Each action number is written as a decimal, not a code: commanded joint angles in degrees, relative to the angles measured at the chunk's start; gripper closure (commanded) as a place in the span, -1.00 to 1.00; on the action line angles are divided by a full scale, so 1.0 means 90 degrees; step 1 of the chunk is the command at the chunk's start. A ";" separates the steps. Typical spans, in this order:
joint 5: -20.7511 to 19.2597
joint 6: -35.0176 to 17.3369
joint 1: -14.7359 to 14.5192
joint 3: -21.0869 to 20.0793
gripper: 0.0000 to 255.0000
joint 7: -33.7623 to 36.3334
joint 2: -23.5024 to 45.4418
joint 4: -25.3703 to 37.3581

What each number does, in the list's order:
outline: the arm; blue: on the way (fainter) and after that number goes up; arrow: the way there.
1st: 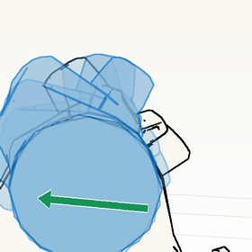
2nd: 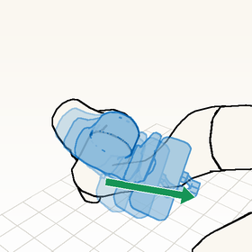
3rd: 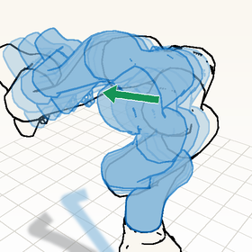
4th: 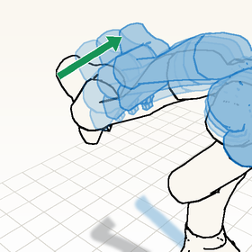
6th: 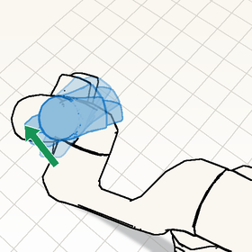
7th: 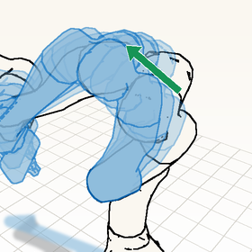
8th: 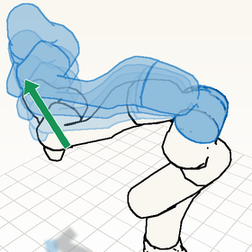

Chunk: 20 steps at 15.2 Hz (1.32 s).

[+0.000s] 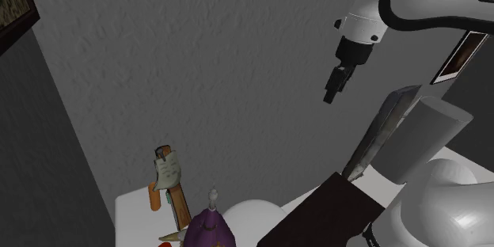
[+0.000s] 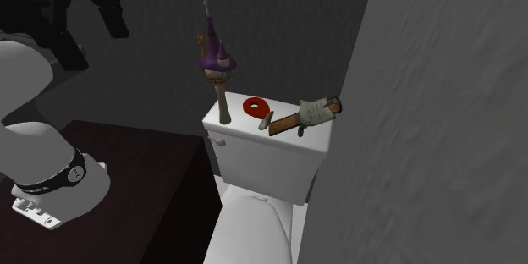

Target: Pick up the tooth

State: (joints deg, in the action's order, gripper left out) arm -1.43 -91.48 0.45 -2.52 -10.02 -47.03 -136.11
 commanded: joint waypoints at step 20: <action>0.1048 -0.4752 -0.1058 -0.1451 -1.00 0.0682 0.1507 -0.2414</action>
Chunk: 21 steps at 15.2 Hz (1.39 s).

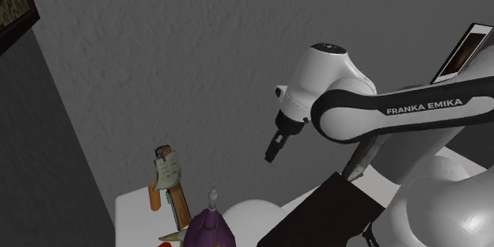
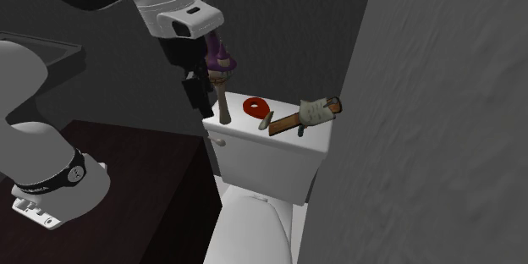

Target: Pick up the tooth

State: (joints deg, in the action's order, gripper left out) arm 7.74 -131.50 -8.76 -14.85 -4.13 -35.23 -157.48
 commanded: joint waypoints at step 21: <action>-0.7465 -0.4410 -0.0955 -0.0089 -1.00 0.6716 0.6056 0.2023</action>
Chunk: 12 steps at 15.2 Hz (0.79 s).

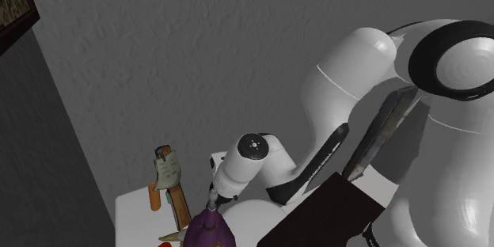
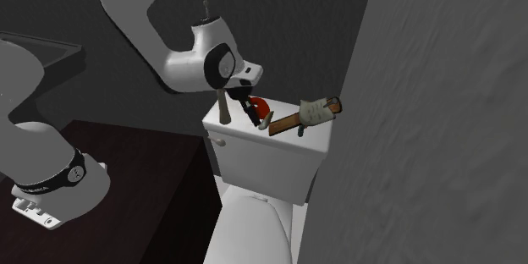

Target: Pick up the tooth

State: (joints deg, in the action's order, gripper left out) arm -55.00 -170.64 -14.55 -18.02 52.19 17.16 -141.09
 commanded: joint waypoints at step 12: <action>-0.2955 -0.0501 -0.2160 0.1693 -1.00 0.3042 0.2325 0.2240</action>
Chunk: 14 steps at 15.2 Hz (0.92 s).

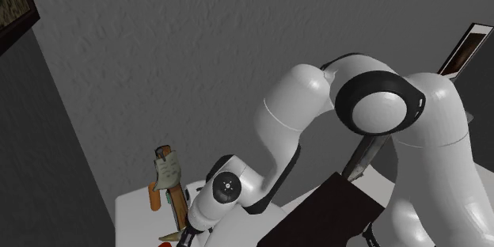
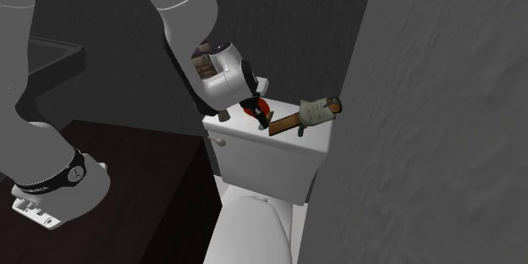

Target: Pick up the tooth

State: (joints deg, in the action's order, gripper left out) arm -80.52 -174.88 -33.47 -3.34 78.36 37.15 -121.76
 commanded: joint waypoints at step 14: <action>-0.0648 -0.0156 -0.0260 0.0289 1.00 0.0732 0.0436 0.0370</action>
State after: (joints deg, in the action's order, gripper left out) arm -86.35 -176.26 -35.76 -0.67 84.93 41.04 -118.46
